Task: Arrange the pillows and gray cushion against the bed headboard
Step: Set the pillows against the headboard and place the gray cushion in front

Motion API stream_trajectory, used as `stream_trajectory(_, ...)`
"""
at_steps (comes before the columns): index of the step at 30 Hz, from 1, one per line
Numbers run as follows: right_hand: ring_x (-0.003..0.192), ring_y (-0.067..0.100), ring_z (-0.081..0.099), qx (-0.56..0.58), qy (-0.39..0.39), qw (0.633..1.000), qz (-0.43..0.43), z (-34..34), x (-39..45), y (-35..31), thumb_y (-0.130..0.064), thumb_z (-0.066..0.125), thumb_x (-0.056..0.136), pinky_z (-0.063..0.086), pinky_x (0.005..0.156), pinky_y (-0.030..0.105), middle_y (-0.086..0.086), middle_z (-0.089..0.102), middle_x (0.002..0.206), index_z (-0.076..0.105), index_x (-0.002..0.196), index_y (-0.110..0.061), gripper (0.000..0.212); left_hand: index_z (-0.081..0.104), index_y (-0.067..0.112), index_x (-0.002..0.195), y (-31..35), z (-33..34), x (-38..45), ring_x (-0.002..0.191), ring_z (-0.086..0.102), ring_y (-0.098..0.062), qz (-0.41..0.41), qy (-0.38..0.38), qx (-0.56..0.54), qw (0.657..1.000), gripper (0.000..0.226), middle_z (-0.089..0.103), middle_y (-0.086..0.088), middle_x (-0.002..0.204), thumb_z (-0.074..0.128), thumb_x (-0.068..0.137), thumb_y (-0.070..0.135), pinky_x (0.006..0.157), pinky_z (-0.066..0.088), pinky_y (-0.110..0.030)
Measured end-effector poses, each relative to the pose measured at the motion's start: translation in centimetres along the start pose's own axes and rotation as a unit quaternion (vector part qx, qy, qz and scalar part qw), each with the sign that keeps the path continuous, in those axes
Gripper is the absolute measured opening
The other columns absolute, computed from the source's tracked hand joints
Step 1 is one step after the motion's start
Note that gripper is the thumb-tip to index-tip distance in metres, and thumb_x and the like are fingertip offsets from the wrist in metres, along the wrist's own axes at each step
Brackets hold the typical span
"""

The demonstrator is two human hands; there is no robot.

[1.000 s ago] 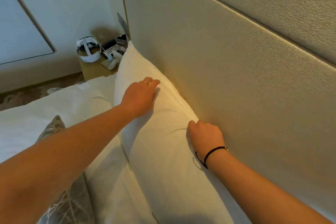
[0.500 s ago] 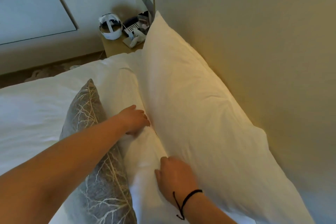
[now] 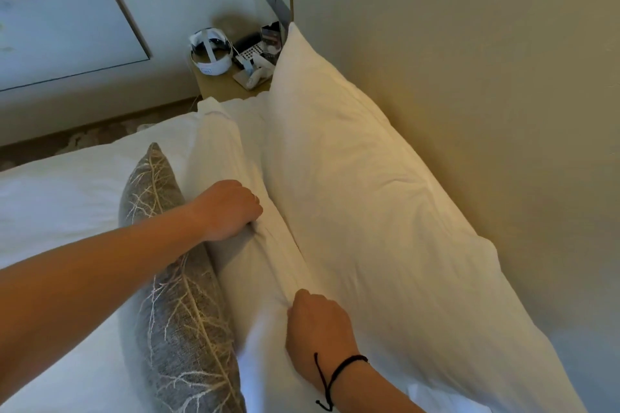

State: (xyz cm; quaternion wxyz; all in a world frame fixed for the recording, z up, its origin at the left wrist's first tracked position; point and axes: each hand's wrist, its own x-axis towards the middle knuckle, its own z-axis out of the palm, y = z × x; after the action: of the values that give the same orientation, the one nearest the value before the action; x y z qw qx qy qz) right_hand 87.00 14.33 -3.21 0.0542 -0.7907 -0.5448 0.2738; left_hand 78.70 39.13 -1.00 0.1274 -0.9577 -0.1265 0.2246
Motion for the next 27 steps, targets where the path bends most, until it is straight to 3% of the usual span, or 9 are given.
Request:
stream_trajectory(3, 0.056, 0.015, 0.029, -0.017, 0.004, 1.0, -0.003, -1.4, -0.1, -0.3, -0.018, 0.038, 0.099, 0.015, 0.048, 0.028, 0.001, 0.049, 0.083, 0.032, 0.087, -0.021, 0.013, 0.066, 0.029, 0.109, -1.1, -1.0, -0.7, 0.099, 0.061, -0.016, -0.034, 0.041, -0.024, 0.998, 0.021, 0.067, 0.008, 0.105, 0.051, 0.095, 0.029, 0.092, 0.047, -0.034)
stream_trajectory(7, 0.079, 0.027, 0.057, -0.039, 0.002, 0.999, -0.008, -2.2, -0.5, -0.2, -0.019, 0.037, 0.101, 0.029, 0.058, 0.03, 0.006, 0.061, 0.1, 0.041, 0.095, -0.02, 0.008, 0.064, 0.027, 0.105, 0.5, -1.1, -0.4, 0.096, 0.06, -0.018, -0.075, 0.053, -0.04, 0.995, 0.02, 0.066, 0.006, 0.103, 0.048, 0.095, 0.025, 0.087, 0.046, -0.033)
stream_trajectory(10, 0.094, 0.028, 0.061, -0.033, -0.018, 0.999, 0.001, -1.5, -0.9, 0.5, -0.024, 0.036, 0.103, 0.031, 0.068, 0.03, 0.007, 0.062, 0.106, 0.049, 0.106, -0.014, 0.017, 0.064, 0.027, 0.102, 1.7, -0.2, -0.6, 0.098, 0.06, -0.018, -0.08, 0.075, -0.035, 0.993, 0.022, 0.066, 0.005, 0.1, 0.046, 0.092, 0.021, 0.09, 0.042, -0.033)
stream_trajectory(14, 0.082, 0.023, 0.038, -0.017, -0.002, 1.0, -0.004, -0.9, -2.1, 0.7, -0.039, 0.028, 0.105, 0.031, 0.071, 0.035, 0.001, 0.042, 0.093, 0.044, 0.098, -0.019, 0.026, 0.06, 0.025, 0.102, 2.3, 0.2, -0.8, 0.097, 0.059, -0.019, -0.089, 0.085, -0.026, 0.992, 0.02, 0.064, 0.004, 0.1, 0.043, 0.094, 0.018, 0.086, 0.044, -0.035)
stream_trajectory(16, 0.084, 0.021, 0.031, 0.006, 0.006, 1.0, 0.008, -0.4, -2.8, 0.6, -0.039, 0.028, 0.105, 0.035, 0.073, 0.037, 0.0, 0.037, 0.094, 0.044, 0.095, -0.019, 0.027, 0.057, 0.024, 0.104, 2.4, -0.1, -0.6, 0.096, 0.059, -0.019, -0.076, 0.067, -0.027, 0.995, 0.018, 0.063, 0.004, 0.101, 0.044, 0.093, 0.018, 0.086, 0.044, -0.036)
stream_trajectory(19, 0.093, 0.022, 0.04, 0.076, 0.03, 0.996, 0.032, 0.4, -3.7, 1.0, -0.018, 0.035, 0.1, 0.044, 0.078, 0.035, -0.001, 0.041, 0.103, 0.054, 0.1, -0.018, 0.018, 0.06, 0.03, 0.11, 2.5, -1.2, 0.2, 0.1, 0.061, -0.016, -0.067, 0.016, -0.125, 0.99, 0.025, 0.066, 0.008, 0.112, 0.046, 0.091, 0.021, 0.091, 0.043, -0.034)
stream_trajectory(22, 0.11, 0.021, 0.047, 0.133, 0.018, 0.99, 0.051, 0.2, -4.5, 2.2, -0.005, 0.04, 0.091, 0.043, 0.082, 0.029, -0.002, 0.042, 0.123, 0.058, 0.121, -0.026, 0.041, 0.062, 0.037, 0.112, 3.6, -1.9, 1.0, 0.103, 0.061, -0.012, -0.055, -0.016, -0.236, 0.97, 0.027, 0.066, 0.011, 0.12, 0.041, 0.097, 0.026, 0.091, 0.043, -0.03)
stream_trajectory(24, 0.107, 0.02, 0.051, 0.143, 0.009, 0.988, 0.06, 0.1, -5.0, 2.8, -0.007, 0.04, 0.093, 0.044, 0.085, 0.03, -0.002, 0.044, 0.125, 0.053, 0.125, -0.03, 0.041, 0.055, 0.04, 0.119, 4.9, -1.8, 1.6, 0.104, 0.06, -0.014, -0.019, -0.053, -0.22, 0.974, 0.031, 0.067, 0.007, 0.119, 0.037, 0.096, 0.035, 0.094, 0.043, -0.032)
stream_trajectory(27, 0.095, 0.02, 0.052, 0.159, 0.015, 0.985, 0.065, 0.3, -5.6, 3.1, -0.019, 0.04, 0.099, 0.046, 0.082, 0.032, 0.0, 0.049, 0.113, 0.044, 0.12, -0.027, 0.023, 0.043, 0.045, 0.133, 6.5, -1.7, 2.1, 0.131, 0.042, -0.02, 0.029, -0.129, -0.154, 0.979, 0.046, 0.054, 0.003, 0.139, 0.041, 0.087, 0.039, 0.114, 0.024, -0.044)
